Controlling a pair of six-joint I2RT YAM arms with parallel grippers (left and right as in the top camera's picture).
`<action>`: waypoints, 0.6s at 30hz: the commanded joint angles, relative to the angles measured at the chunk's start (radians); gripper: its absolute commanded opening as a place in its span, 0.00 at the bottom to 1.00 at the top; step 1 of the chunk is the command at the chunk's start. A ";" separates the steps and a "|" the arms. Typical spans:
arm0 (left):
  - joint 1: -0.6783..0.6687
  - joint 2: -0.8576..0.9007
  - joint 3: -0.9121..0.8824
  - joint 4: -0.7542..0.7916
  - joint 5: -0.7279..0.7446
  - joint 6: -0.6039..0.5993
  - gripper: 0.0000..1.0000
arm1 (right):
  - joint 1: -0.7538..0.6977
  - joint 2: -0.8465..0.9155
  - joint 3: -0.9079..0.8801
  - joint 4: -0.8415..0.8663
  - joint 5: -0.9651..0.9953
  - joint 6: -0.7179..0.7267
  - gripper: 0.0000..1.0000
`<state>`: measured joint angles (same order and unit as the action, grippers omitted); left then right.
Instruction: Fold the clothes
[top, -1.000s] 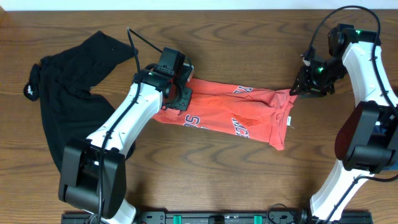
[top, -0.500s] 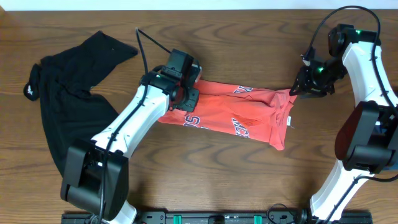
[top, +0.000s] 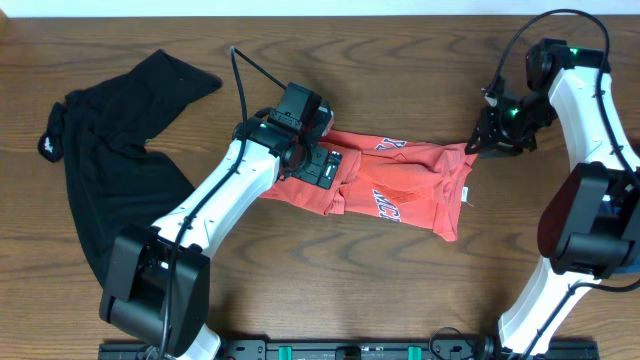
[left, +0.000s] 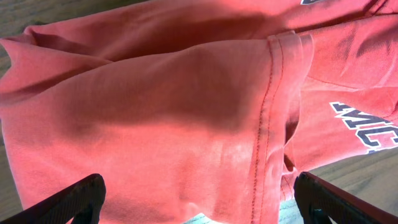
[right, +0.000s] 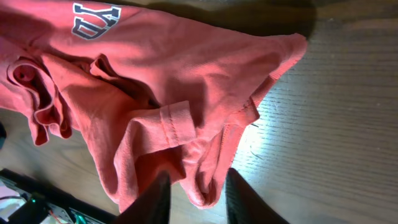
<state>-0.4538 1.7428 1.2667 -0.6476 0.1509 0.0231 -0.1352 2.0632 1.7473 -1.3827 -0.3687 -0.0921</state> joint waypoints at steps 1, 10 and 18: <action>-0.001 -0.040 0.045 -0.011 -0.006 -0.014 0.98 | 0.009 -0.030 -0.003 0.000 -0.018 -0.010 0.20; 0.100 -0.227 0.119 -0.101 -0.012 -0.060 0.98 | 0.029 -0.297 -0.063 0.022 0.190 0.137 0.38; 0.283 -0.266 0.116 -0.172 -0.013 -0.085 0.98 | 0.067 -0.413 -0.369 0.106 0.186 0.177 0.99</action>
<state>-0.2169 1.4628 1.3804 -0.8074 0.1497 -0.0460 -0.0849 1.6142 1.4757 -1.2919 -0.1852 0.0528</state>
